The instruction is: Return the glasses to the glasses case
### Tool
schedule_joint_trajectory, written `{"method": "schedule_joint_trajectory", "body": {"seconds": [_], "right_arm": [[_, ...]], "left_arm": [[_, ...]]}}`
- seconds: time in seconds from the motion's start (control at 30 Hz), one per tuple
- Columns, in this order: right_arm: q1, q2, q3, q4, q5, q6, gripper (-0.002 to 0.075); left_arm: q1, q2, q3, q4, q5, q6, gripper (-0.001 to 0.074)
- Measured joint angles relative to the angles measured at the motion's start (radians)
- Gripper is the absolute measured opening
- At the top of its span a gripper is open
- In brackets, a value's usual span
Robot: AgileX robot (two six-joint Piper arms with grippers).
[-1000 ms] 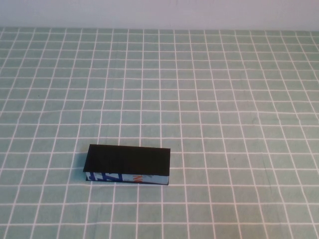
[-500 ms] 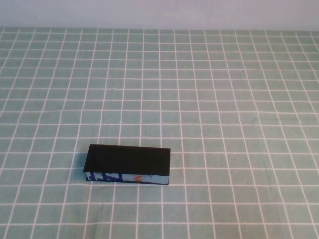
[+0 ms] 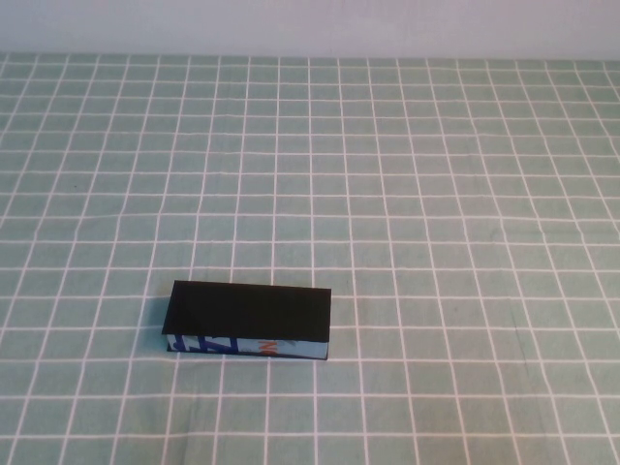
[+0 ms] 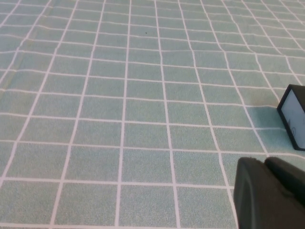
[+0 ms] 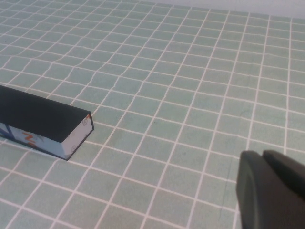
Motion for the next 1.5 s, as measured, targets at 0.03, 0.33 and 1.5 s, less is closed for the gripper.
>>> {"method": "schedule_joint_trajectory", "body": {"seconds": [0.03, 0.33, 1.5], "right_arm": [[0.0, 0.0, 0.0, 0.0, 0.0, 0.0, -0.0013], [-0.012, -0.021, 0.0, -0.003, 0.008, 0.0, -0.0013], [-0.477, -0.312, 0.333, 0.144, -0.021, -0.203, -0.0013]], "left_arm": [[0.0, 0.0, 0.0, 0.0, 0.0, 0.0, -0.0001], [0.0, 0.0, 0.0, 0.0, 0.0, -0.003, -0.0001], [0.0, 0.0, 0.0, 0.0, 0.001, -0.004, -0.0001]]}}
